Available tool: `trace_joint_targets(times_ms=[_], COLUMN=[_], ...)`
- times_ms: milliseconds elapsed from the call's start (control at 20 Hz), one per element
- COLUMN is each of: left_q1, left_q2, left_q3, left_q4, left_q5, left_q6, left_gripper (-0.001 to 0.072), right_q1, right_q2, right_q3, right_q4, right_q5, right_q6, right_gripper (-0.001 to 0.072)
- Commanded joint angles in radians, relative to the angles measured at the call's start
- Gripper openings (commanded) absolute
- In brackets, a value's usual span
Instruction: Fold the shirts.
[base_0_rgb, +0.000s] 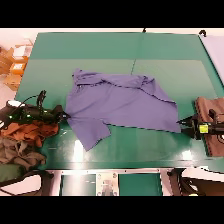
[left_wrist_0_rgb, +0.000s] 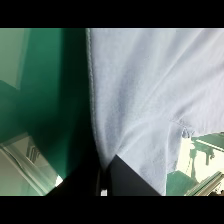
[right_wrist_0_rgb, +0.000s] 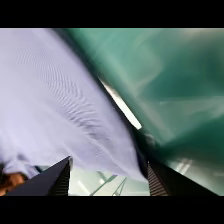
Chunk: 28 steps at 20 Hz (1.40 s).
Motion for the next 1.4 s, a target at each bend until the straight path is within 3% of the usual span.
trace_joint_targets(times_ms=[0, 50, 150, 200, 250, 350, 650, 850, 950, 1050, 1200, 1350], left_q1=[0.001, 0.001, 0.001, 0.001, 0.001, 0.001, 0.001, 0.001, 0.001, 0.001, 0.001, 0.001], left_q2=[0.0, 0.0, 0.0, 0.0, 0.0, 0.0, 0.137, 0.362, 0.43, 0.462, 0.461, 0.461], left_q3=[0.001, 0.001, 0.001, 0.001, 0.001, 0.003, 0.213, 0.591, 0.834, 1.12, 1.473, 1.572], left_q4=[-0.001, -0.001, -0.001, -0.001, -0.002, -0.007, -0.106, -0.179, -0.187, -0.185, -0.148, -0.079], left_q5=[-0.007, -0.012, -0.018, -0.016, -0.016, -0.031, -0.14, -0.136, -0.121, -0.112, -0.109, -0.105], left_q6=[0.0, 0.0, 0.0, 0.0, 0.0, 0.002, -0.009, -0.039, -0.053, -0.057, -0.135, -0.217], left_gripper=[0.0023, 0.0023, 0.0023, 0.0023, 0.0022, 0.0022, 0.0021, 0.0021, 0.0021, 0.0022, 0.0022, 0.0022], right_q1=[0.073, 0.093, 0.112, 0.115, 0.118, 0.12, 0.121, 0.12, 0.119, 0.119, 0.098, 0.099], right_q2=[-0.069, -0.074, -0.074, -0.074, -0.074, -0.072, 0.075, 0.307, 0.428, 0.538, 0.654, 0.697], right_q3=[-0.034, -0.034, -0.031, -0.031, -0.03, -0.015, 0.259, 0.564, 0.726, 0.887, 1.07, 1.164], right_q4=[0.029, 0.037, 0.037, 0.04, 0.051, 0.107, 0.281, 0.588, 0.713, 0.728, 0.663, 0.533], right_q5=[-0.101, -0.108, -0.107, -0.105, -0.101, -0.075, 0.057, 0.054, -0.02, -0.139, -0.293, -0.357], right_q6=[-0.059, -0.066, -0.076, -0.076, -0.085, -0.109, -0.11, -0.154, -0.179, -0.198, -0.215, -0.199], right_gripper=[0.0547, 0.0541, 0.0413, 0.0388, 0.0302, 0.0036, 0.0015, 0.0015, 0.0015, 0.0015, 0.0015, 0.0015])
